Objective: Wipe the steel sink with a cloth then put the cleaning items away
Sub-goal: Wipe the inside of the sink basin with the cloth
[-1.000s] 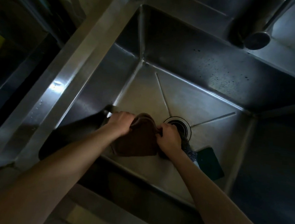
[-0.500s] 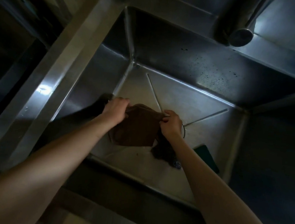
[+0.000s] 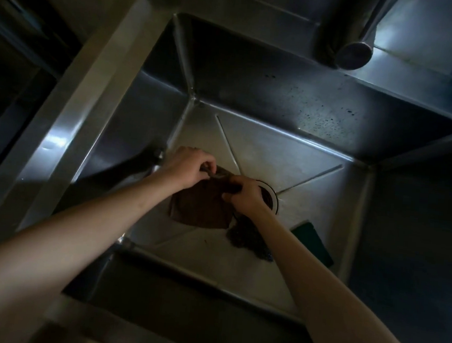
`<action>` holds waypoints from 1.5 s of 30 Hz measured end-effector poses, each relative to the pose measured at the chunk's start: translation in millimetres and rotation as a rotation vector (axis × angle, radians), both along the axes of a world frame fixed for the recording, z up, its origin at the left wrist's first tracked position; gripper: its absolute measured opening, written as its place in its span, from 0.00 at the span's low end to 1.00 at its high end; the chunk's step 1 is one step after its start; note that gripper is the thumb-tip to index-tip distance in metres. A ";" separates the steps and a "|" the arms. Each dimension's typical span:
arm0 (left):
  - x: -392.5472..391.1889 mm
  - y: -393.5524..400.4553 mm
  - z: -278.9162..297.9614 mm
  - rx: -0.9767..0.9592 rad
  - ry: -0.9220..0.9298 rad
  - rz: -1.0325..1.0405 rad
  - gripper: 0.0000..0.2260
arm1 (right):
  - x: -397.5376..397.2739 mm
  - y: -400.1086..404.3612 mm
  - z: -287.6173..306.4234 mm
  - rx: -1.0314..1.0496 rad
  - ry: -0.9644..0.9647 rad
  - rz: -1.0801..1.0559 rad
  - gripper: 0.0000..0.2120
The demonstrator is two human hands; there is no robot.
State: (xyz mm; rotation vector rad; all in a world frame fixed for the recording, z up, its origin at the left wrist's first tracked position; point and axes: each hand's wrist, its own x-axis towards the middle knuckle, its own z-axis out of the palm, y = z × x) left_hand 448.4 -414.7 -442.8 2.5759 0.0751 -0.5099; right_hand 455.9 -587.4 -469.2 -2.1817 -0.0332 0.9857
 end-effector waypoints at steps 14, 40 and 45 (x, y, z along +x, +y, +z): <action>18.4 2.0 -18.2 0.211 0.006 0.015 0.22 | 7.4 -7.5 -9.3 -0.286 -0.080 -0.221 0.09; -33.4 9.1 -26.1 0.022 0.294 0.425 0.12 | -18.6 3.8 -6.7 -0.250 -0.018 -0.064 0.11; -39.4 13.9 -31.4 -0.152 0.223 0.505 0.19 | -23.0 -0.9 -3.9 -0.195 -0.113 -0.036 0.13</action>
